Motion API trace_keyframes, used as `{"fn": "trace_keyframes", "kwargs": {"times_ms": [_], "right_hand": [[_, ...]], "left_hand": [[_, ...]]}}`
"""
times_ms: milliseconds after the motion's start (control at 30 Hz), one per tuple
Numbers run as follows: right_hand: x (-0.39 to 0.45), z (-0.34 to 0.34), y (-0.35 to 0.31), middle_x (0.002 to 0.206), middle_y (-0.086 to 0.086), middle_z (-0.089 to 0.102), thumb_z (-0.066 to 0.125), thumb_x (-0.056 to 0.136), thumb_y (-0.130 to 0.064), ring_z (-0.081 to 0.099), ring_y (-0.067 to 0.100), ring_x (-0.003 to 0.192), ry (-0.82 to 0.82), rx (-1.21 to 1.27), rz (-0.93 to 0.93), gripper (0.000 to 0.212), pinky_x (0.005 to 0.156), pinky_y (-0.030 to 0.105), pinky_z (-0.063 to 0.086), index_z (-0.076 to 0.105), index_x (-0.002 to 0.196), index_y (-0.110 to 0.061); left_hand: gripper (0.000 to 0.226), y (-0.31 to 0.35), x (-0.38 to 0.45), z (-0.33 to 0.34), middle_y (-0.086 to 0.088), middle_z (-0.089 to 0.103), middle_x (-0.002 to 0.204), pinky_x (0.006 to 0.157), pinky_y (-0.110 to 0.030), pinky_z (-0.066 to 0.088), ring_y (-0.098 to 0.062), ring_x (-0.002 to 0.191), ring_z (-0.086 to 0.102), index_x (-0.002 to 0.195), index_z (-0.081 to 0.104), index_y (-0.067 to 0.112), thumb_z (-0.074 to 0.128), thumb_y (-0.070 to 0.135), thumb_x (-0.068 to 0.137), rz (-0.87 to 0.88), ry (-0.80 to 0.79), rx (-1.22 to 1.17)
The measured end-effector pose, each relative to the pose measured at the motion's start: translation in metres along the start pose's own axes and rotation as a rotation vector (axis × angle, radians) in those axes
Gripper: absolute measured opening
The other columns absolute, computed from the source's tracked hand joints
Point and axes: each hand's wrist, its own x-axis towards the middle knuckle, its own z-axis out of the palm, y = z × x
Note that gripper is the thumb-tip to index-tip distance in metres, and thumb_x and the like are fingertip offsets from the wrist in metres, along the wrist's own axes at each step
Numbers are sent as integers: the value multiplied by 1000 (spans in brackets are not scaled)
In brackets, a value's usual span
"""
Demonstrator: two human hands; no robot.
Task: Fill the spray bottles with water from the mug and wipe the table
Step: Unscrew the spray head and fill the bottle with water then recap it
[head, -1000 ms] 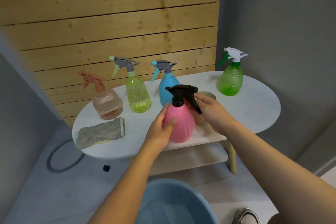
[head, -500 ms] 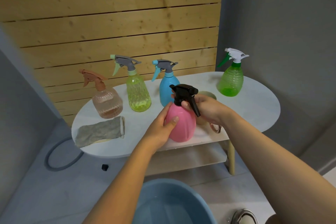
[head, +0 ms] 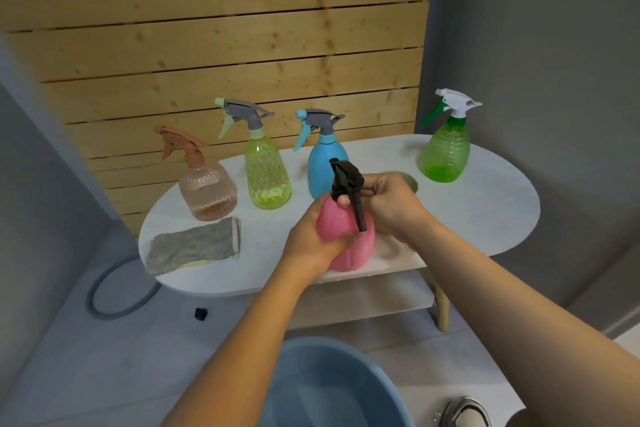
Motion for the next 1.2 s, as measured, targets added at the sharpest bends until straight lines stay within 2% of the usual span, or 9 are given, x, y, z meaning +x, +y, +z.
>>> {"fn": "trace_keyframes", "kwargs": {"times_ms": [100, 167, 267, 367, 500, 567, 700, 1000, 1200], "right_hand": [[-1, -2, 0, 91, -3, 74, 73, 77, -1, 67, 13, 97, -9, -7, -7, 27, 99, 38, 48, 72, 99, -17], [-1, -5, -1, 100, -2, 72, 73, 79, -5, 64, 13, 104, -66, -43, -5, 27, 101, 39, 46, 71, 98, -23], [0, -4, -3, 105, -4, 71, 71, 81, -9, 63, 11, 107, -94, -191, -30, 26, 102, 39, 45, 70, 94, -31], [-1, 5, -7, 98, -1, 73, 70, 79, -7, 65, 14, 99, 20, -356, -102, 25, 94, 40, 50, 71, 93, -28], [-4, 5, -31, 77, -6, 69, 72, 78, -16, 61, 4, 72, 196, -316, -136, 15, 67, 19, 47, 73, 93, -21], [2, -6, -55, 63, -11, 63, 76, 75, -23, 54, 2, 60, 274, -257, -152, 6, 58, 23, 40, 71, 79, -23], [23, -35, -105, 53, -8, 53, 80, 68, -41, 49, 13, 58, 415, -392, -211, 27, 58, 29, 37, 61, 57, -25], [87, -81, -95, 66, -6, 57, 75, 72, -49, 56, 19, 73, 673, -599, -58, 26, 56, 26, 34, 68, 79, -24], [116, -89, -49, 71, -2, 58, 74, 73, -47, 56, 20, 72, 655, -644, 7, 30, 48, 23, 28, 71, 86, -21]], "left_hand": [[50, 9, -3, -2, 19, 57, 110, 82, -22, 51, -8, 105, 55, 103, 47, 52, 77, 22, 77, -1, -56, -1], [57, 12, -5, 1, 14, 54, 112, 75, -12, 48, -6, 106, 54, 112, 45, 49, 77, 20, 76, 2, -62, 32], [114, 15, -6, 12, -4, 34, 135, 99, -34, 41, -23, 128, 35, 145, 15, 39, 87, 40, 57, -133, 49, 265], [130, 14, -7, 18, -7, 32, 137, 103, -43, 38, -28, 130, 35, 145, 4, 36, 90, 47, 47, -233, 202, 202], [102, 24, -6, 8, 2, 45, 124, 89, -39, 51, -22, 113, 51, 124, 20, 45, 90, 39, 50, -76, 190, 48], [90, 46, 1, -2, 6, 46, 124, 79, -29, 51, -17, 111, 50, 124, 32, 36, 89, 39, 54, 35, 171, 42], [83, 102, 34, -13, 3, 49, 129, 85, -31, 47, -16, 112, 50, 137, 42, 29, 81, 43, 65, 222, 89, 139], [66, 123, 131, 33, 2, 60, 124, 87, -27, 44, -14, 110, 54, 135, 49, 24, 78, 21, 75, 177, -10, 213], [72, 85, 162, 54, 1, 57, 132, 99, -32, 44, -19, 120, 52, 141, 43, 25, 75, 16, 77, 75, -50, 234]]}}
